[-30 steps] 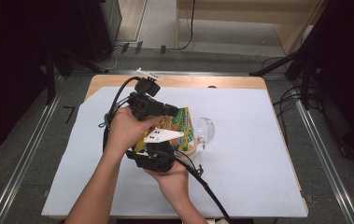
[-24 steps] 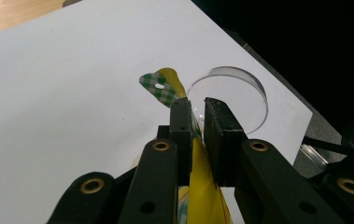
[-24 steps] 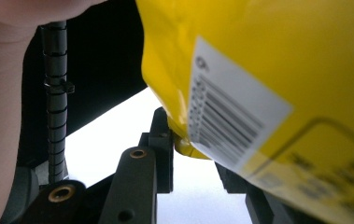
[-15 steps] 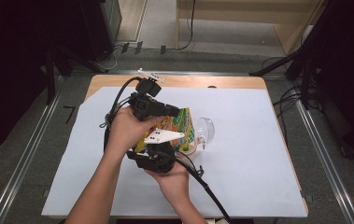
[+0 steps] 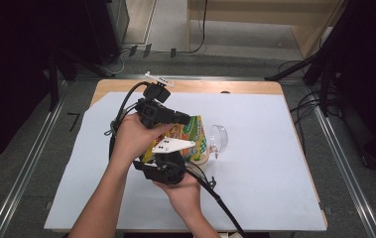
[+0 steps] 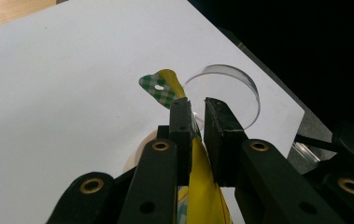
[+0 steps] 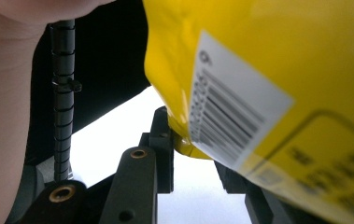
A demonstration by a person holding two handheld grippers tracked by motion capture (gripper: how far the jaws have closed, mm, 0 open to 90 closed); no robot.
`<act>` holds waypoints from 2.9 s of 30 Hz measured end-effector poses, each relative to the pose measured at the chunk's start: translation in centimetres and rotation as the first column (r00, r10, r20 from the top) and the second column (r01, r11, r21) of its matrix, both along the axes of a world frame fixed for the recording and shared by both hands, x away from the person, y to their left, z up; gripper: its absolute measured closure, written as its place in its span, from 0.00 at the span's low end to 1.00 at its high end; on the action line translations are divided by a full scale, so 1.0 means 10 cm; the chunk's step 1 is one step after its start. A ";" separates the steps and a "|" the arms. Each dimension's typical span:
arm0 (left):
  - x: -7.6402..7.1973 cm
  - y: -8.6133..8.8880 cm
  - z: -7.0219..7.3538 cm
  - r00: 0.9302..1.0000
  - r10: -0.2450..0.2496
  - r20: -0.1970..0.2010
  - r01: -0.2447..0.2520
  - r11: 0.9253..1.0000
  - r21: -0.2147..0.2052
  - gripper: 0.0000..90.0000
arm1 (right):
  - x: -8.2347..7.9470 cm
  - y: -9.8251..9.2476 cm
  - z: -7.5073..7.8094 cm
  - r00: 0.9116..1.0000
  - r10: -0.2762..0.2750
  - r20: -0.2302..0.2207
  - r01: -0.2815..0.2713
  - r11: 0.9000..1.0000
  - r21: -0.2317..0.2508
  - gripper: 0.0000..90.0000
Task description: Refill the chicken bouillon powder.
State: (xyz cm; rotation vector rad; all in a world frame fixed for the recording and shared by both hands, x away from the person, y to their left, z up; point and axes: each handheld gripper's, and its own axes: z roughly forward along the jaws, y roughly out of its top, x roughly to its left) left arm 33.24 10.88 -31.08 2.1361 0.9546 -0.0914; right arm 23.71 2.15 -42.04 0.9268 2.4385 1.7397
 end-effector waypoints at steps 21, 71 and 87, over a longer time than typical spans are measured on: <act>-0.02 0.00 0.02 1.000 0.000 0.006 0.000 1.000 0.006 0.91 | -0.01 0.01 0.01 1.000 0.004 0.001 -0.004 1.000 0.012 0.81; -0.06 -0.04 0.04 0.999 0.003 0.034 -0.003 1.000 0.015 0.91 | 0.04 -0.01 -0.05 1.000 0.000 0.009 -0.001 1.000 0.018 0.81; -0.02 -0.03 0.00 1.000 0.006 0.021 -0.006 1.000 0.011 0.91 | 0.02 -0.03 -0.02 1.000 0.011 -0.003 -0.011 1.000 0.008 0.80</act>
